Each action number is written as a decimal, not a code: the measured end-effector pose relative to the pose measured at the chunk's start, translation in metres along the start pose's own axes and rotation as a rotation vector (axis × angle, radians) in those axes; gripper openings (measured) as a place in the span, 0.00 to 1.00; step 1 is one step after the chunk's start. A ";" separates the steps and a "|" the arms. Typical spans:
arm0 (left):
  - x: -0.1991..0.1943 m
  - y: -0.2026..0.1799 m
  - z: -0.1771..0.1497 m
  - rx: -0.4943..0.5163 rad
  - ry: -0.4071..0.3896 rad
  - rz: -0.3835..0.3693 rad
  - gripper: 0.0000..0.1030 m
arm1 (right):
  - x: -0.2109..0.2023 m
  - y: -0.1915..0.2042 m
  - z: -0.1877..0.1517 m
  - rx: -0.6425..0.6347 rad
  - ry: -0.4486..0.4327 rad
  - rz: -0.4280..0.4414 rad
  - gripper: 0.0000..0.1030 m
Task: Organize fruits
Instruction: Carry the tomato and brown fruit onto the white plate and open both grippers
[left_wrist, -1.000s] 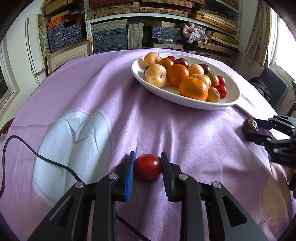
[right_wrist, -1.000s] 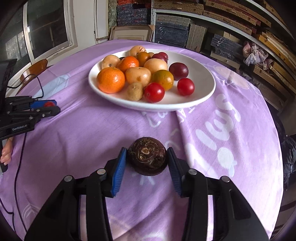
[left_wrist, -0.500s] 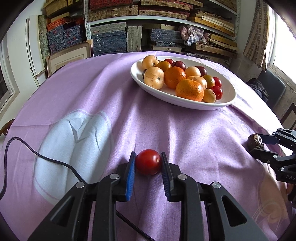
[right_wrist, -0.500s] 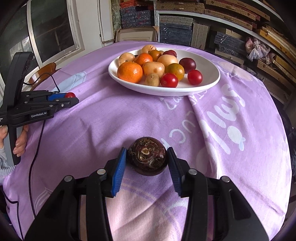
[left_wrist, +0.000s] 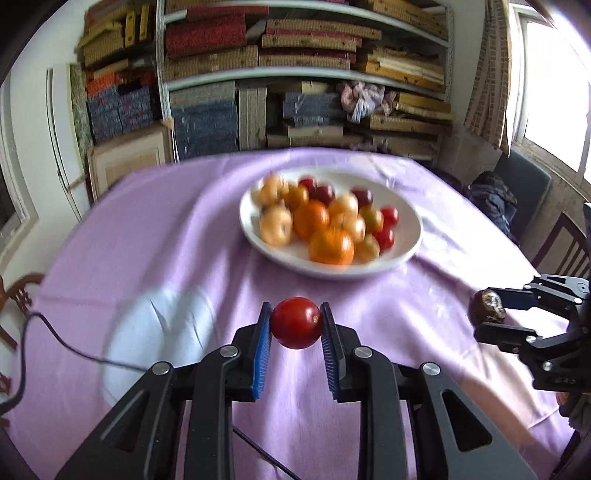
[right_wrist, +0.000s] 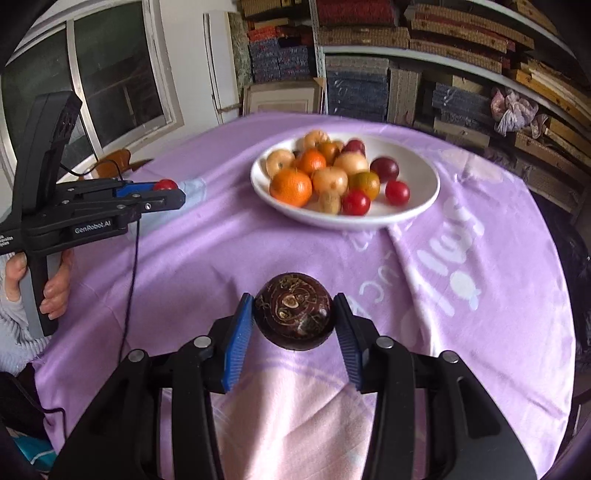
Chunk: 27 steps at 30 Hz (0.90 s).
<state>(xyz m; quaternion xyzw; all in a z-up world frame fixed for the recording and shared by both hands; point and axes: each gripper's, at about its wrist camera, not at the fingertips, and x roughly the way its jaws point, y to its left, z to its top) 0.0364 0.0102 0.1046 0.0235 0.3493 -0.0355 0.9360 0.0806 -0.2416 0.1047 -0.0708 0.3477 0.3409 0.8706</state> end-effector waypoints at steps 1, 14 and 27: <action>-0.011 0.000 0.012 0.008 -0.025 0.012 0.25 | -0.017 0.003 0.014 -0.012 -0.040 -0.013 0.42; -0.117 -0.003 0.177 0.010 -0.272 0.130 0.25 | -0.138 -0.001 0.189 -0.046 -0.343 -0.103 0.42; 0.082 0.016 0.154 -0.039 0.034 0.086 0.25 | 0.072 -0.071 0.183 0.068 -0.076 -0.075 0.42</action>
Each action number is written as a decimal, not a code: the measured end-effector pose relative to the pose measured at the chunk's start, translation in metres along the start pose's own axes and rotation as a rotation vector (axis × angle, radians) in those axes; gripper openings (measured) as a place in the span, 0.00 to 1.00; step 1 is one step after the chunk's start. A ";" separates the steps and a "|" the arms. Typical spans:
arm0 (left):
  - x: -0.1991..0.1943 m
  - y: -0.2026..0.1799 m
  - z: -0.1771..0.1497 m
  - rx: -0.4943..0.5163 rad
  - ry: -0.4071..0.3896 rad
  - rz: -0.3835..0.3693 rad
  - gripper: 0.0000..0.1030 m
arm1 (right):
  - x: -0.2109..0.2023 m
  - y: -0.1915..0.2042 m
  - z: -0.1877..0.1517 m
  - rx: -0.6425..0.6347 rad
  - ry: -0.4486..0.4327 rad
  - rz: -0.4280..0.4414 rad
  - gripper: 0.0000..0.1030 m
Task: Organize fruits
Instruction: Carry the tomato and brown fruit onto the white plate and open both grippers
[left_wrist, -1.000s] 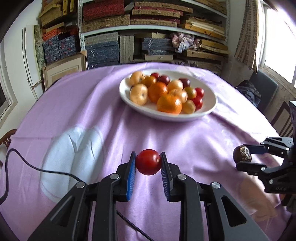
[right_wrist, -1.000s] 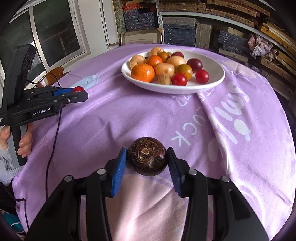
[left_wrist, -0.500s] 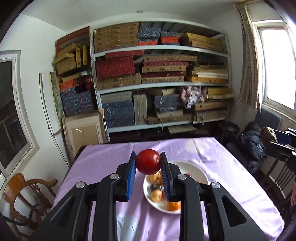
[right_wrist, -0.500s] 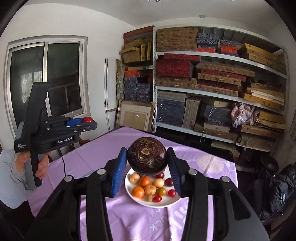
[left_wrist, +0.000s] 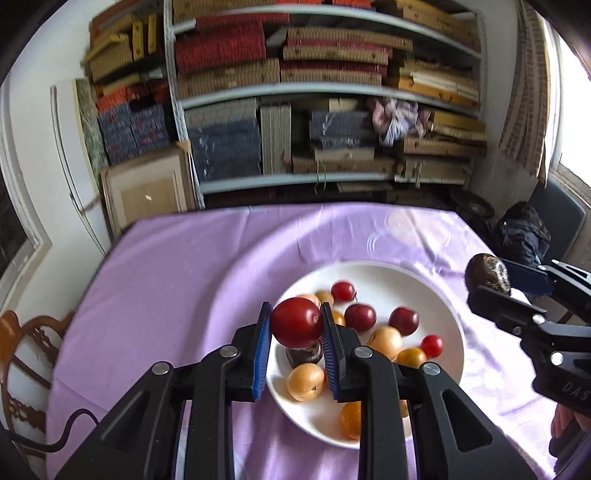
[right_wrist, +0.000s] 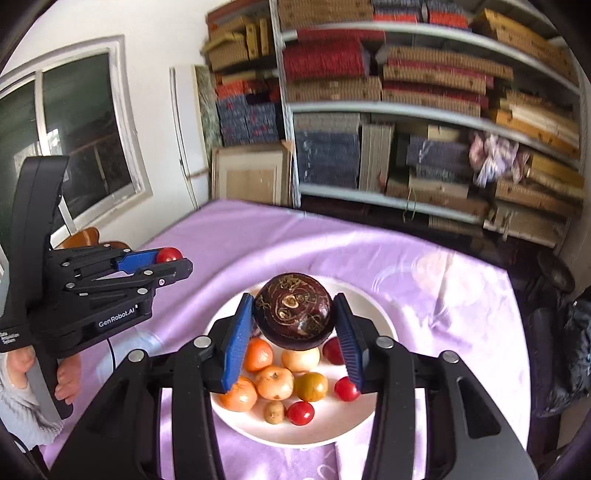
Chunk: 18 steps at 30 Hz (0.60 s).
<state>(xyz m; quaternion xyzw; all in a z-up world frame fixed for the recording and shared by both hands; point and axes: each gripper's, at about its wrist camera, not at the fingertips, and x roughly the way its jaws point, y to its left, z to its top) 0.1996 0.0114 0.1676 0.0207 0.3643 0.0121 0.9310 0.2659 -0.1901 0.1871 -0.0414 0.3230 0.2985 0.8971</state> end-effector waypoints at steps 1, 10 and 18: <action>0.013 0.000 -0.003 -0.001 0.018 -0.004 0.25 | 0.013 -0.002 -0.004 0.000 0.021 0.002 0.42; 0.076 0.006 -0.028 -0.012 0.103 -0.038 0.25 | 0.082 -0.014 -0.034 0.015 0.101 0.031 0.42; 0.111 0.002 -0.030 -0.017 0.144 -0.052 0.25 | 0.115 -0.022 -0.037 0.021 0.130 0.027 0.42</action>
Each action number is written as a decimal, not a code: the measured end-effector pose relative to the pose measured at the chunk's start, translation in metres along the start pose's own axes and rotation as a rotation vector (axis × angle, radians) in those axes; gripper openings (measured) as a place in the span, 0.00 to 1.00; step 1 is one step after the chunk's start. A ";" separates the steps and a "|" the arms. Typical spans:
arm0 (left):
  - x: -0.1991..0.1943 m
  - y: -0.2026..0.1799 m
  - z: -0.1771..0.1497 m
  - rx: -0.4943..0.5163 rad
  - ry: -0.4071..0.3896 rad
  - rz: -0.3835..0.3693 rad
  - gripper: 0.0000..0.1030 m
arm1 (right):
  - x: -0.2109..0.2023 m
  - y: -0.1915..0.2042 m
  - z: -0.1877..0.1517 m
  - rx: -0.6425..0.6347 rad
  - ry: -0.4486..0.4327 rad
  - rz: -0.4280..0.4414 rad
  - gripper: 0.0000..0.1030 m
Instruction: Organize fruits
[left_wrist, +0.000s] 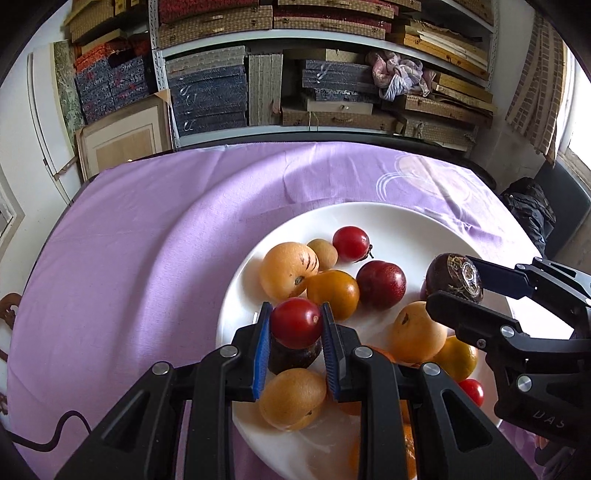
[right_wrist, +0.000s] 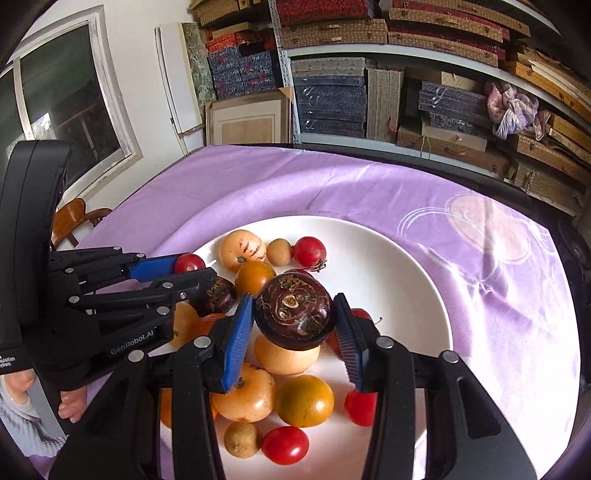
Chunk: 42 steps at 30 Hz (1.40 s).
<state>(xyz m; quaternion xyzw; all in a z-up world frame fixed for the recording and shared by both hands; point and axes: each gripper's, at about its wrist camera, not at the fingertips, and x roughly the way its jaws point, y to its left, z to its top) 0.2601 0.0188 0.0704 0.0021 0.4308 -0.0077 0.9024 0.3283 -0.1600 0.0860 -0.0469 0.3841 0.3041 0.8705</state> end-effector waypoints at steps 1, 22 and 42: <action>0.003 0.000 0.000 0.000 0.001 -0.001 0.25 | 0.003 -0.002 0.001 0.003 0.003 -0.003 0.42; 0.024 -0.008 0.001 0.011 -0.003 0.019 0.27 | 0.026 -0.014 -0.001 -0.022 0.010 -0.019 0.44; -0.005 -0.006 0.001 -0.006 -0.055 0.050 0.58 | -0.009 -0.013 -0.007 -0.022 -0.038 -0.030 0.56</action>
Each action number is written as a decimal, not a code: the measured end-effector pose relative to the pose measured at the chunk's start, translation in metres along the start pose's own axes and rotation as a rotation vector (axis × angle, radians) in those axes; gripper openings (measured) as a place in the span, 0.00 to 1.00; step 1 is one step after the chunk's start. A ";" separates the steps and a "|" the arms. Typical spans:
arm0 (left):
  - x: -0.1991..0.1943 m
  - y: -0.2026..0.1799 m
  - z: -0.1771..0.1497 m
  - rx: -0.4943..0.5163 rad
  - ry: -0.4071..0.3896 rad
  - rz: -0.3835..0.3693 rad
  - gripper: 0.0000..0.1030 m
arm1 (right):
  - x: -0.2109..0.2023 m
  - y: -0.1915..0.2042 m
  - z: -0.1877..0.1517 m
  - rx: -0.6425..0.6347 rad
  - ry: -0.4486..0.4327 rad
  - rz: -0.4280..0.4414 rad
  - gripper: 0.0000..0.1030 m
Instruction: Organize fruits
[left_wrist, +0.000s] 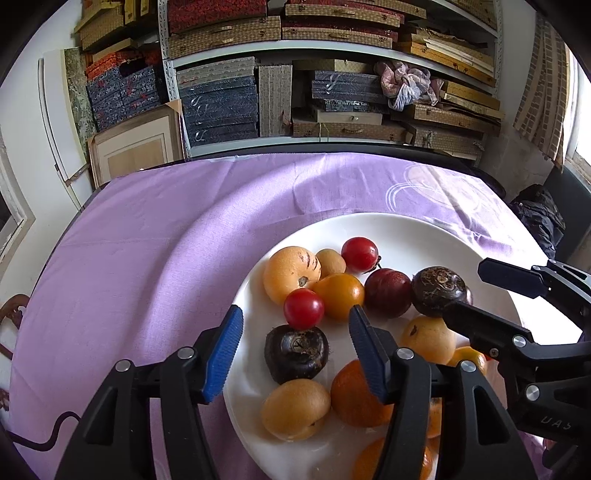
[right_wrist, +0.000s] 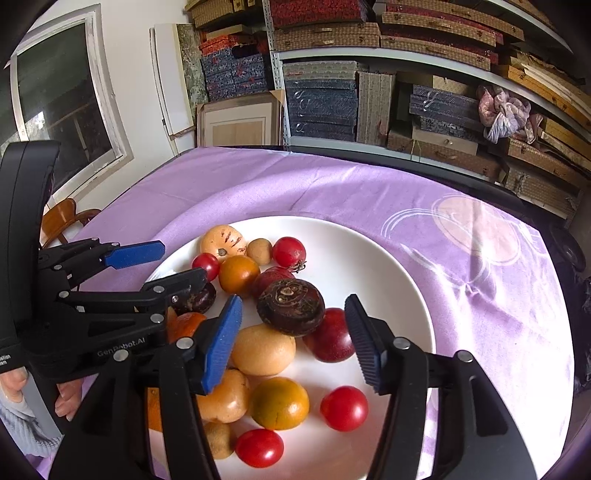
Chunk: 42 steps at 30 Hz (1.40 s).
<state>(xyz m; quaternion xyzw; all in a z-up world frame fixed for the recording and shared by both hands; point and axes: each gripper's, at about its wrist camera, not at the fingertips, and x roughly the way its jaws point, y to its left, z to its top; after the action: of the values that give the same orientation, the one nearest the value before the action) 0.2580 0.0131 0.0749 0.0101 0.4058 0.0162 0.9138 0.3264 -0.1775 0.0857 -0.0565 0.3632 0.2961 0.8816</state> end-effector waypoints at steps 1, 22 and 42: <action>-0.003 0.000 -0.001 0.002 -0.003 -0.001 0.59 | -0.004 0.001 -0.002 -0.001 -0.003 0.000 0.56; -0.070 0.009 -0.080 -0.001 -0.034 0.006 0.70 | -0.085 0.027 -0.087 0.005 -0.052 -0.019 0.79; -0.090 -0.001 -0.163 -0.008 0.041 -0.007 0.76 | -0.102 0.056 -0.168 0.049 0.050 -0.011 0.92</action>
<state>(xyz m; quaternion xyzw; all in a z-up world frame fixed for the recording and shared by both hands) 0.0766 0.0098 0.0321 0.0048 0.4245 0.0148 0.9053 0.1357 -0.2338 0.0378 -0.0445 0.3921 0.2809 0.8749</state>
